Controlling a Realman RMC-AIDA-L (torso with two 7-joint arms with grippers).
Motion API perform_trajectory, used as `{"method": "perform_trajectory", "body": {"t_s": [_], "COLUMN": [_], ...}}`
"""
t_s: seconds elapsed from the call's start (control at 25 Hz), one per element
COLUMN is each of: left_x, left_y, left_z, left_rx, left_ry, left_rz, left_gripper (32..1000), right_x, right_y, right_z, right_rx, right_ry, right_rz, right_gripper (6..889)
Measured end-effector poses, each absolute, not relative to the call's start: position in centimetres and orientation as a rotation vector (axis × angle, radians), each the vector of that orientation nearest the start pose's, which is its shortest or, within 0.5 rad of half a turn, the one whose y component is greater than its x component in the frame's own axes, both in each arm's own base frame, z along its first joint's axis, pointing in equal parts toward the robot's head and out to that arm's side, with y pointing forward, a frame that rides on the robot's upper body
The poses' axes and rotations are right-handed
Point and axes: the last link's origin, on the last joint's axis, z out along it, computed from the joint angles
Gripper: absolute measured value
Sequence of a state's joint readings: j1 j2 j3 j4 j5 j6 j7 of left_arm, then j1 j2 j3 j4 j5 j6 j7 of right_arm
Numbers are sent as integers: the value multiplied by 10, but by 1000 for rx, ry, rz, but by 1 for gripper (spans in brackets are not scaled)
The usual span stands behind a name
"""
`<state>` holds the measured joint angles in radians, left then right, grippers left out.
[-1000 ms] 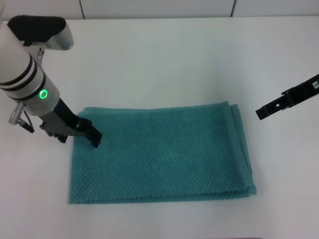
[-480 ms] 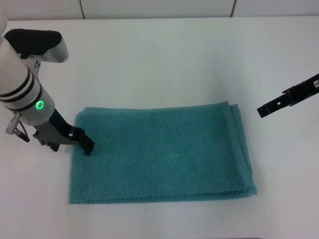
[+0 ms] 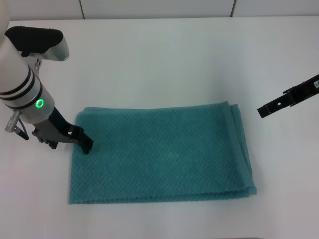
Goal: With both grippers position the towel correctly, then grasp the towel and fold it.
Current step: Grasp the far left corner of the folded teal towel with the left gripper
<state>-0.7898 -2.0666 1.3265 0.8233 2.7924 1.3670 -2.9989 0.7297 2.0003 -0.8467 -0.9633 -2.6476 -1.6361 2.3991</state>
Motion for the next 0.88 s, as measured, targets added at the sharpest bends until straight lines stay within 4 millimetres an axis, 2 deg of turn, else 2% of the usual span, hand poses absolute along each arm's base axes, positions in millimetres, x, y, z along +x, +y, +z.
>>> {"method": "perform_trajectory", "body": {"t_s": [0.88], "left_x": [-242], "left_y": [379], "left_z": [-31], "left_rx": [-2090], "left_ry": [-1540], "left_rz": [650], "left_gripper": [863], "right_x": [250], "right_y": [377], "right_z": [53], "right_rx": [-2469], "right_ry": [1396], "right_rz": [-283], "right_gripper": [856]}}
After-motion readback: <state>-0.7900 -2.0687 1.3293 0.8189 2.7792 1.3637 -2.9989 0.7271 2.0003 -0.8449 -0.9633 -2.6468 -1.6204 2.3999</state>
